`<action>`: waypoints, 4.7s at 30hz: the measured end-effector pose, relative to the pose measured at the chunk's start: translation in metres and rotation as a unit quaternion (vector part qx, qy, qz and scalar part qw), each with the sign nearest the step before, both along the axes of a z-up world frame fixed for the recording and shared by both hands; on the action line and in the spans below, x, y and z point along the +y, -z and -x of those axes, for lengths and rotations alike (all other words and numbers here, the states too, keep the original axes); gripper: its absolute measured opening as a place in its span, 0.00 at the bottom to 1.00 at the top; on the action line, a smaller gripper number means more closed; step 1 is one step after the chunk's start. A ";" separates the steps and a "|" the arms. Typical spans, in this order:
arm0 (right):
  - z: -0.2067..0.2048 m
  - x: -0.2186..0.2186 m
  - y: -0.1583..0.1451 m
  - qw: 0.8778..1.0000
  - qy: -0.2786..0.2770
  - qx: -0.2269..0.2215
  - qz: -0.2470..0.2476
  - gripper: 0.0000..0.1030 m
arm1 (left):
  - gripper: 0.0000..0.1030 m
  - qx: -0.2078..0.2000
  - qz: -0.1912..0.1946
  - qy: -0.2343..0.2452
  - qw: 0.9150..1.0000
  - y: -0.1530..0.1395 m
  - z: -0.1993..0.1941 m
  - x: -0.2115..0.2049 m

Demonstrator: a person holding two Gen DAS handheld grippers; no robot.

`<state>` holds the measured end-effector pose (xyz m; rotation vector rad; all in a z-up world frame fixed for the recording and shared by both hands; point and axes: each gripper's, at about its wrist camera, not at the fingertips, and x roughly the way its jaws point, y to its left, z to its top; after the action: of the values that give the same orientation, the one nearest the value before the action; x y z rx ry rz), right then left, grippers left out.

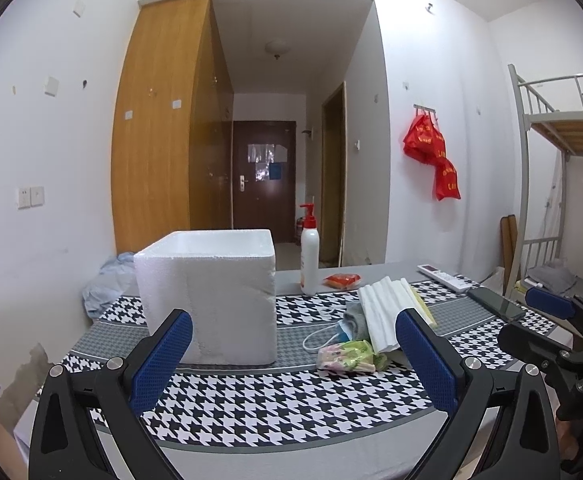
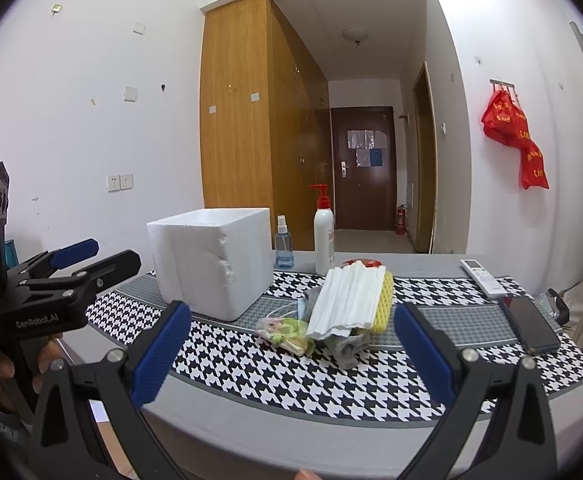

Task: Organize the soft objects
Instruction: 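Move both grippers toward the white cloth stack and wipes packet, then close the right gripper on the white folded cloth stack, then grasp the green wet-wipes packet with the left gripper while the right gripper holds the white cloths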

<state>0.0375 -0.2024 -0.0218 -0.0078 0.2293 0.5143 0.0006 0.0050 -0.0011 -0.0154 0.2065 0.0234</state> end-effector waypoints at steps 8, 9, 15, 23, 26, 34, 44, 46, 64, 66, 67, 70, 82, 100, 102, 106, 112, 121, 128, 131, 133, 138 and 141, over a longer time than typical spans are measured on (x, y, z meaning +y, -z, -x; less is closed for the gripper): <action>0.001 0.002 0.000 1.000 -0.001 0.000 0.004 1.00 | 0.99 0.003 0.001 0.005 1.000 0.001 0.001 0.001; 0.001 0.002 0.000 1.000 -0.001 0.000 0.005 1.00 | 0.99 0.004 0.000 0.006 1.000 0.002 0.001 0.000; 0.000 0.002 0.000 1.000 -0.002 0.002 0.005 1.00 | 0.99 0.001 -0.002 0.010 1.000 0.002 0.001 0.000; -0.002 0.000 -0.001 1.000 0.002 0.003 0.006 1.00 | 0.99 0.013 0.003 0.019 1.000 0.003 -0.007 -0.002; -0.007 0.001 -0.001 1.000 0.006 0.007 0.011 1.00 | 0.99 0.022 0.004 0.027 0.999 0.004 -0.014 -0.002; -0.027 0.003 0.004 0.999 0.020 0.024 0.032 1.00 | 0.99 0.045 0.010 0.040 0.998 0.009 -0.037 -0.003; -0.055 0.010 0.005 0.998 0.019 0.052 0.042 1.00 | 0.99 0.061 0.004 0.052 0.997 0.014 -0.062 -0.002; -0.061 0.011 0.004 0.997 0.019 0.058 0.042 1.00 | 0.99 0.074 0.014 0.054 0.996 0.016 -0.070 0.001; -0.104 0.009 0.012 0.994 0.015 0.098 0.050 1.00 | 0.99 0.130 0.005 0.071 0.989 0.032 -0.107 -0.005; -0.107 0.008 0.012 0.994 0.014 0.098 0.055 0.99 | 0.99 0.138 0.007 0.074 0.988 0.036 -0.112 -0.006; -0.110 0.008 0.012 0.993 0.014 0.099 0.055 0.99 | 0.99 0.141 0.009 0.074 0.987 0.038 -0.115 -0.006; -0.118 0.008 0.014 0.993 0.006 0.106 0.054 0.99 | 0.99 0.154 0.013 0.073 0.985 0.044 -0.124 -0.006; -0.153 0.018 0.034 0.985 0.000 0.157 0.071 0.83 | 0.99 0.185 0.005 0.081 0.979 0.059 -0.151 -0.010; -0.172 0.021 0.048 0.977 -0.002 0.197 0.086 0.32 | 0.99 0.205 -0.009 0.085 0.975 0.071 -0.165 -0.021; -0.171 0.018 0.045 0.978 -0.001 0.193 0.081 0.23 | 0.99 0.206 -0.010 0.085 0.975 0.072 -0.165 -0.022; -0.168 0.013 0.039 0.980 -0.002 0.184 0.075 0.11 | 0.99 0.207 -0.011 0.087 0.974 0.072 -0.166 -0.023; -0.161 0.003 0.026 0.984 -0.007 0.170 0.054 0.10 | 0.99 0.208 -0.013 0.091 0.974 0.071 -0.168 -0.028; -0.157 -0.014 0.016 0.987 0.012 0.158 0.036 0.09 | 0.99 0.227 -0.017 0.099 0.969 0.077 -0.175 -0.035; -0.151 -0.032 0.011 0.989 0.022 0.149 0.015 0.09 | 0.99 0.230 -0.025 0.113 0.966 0.078 -0.183 -0.044; -0.151 -0.037 0.012 0.988 0.026 0.152 0.012 0.10 | 0.99 0.237 -0.020 0.114 0.965 0.081 -0.187 -0.044; -0.151 -0.040 0.013 0.987 0.027 0.155 0.012 0.10 | 0.99 0.241 -0.021 0.113 0.964 0.083 -0.191 -0.045; -0.152 -0.045 0.017 0.987 0.028 0.159 0.007 0.10 | 0.99 0.256 -0.028 0.112 0.960 0.089 -0.195 -0.050; -0.152 -0.048 0.018 0.987 0.031 0.158 0.006 0.10 | 0.99 0.259 -0.030 0.115 0.958 0.089 -0.197 -0.053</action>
<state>0.1890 -0.2501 -0.0396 0.0702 0.5408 0.4506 0.1980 -0.0482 -0.0906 0.0775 0.7321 -0.2005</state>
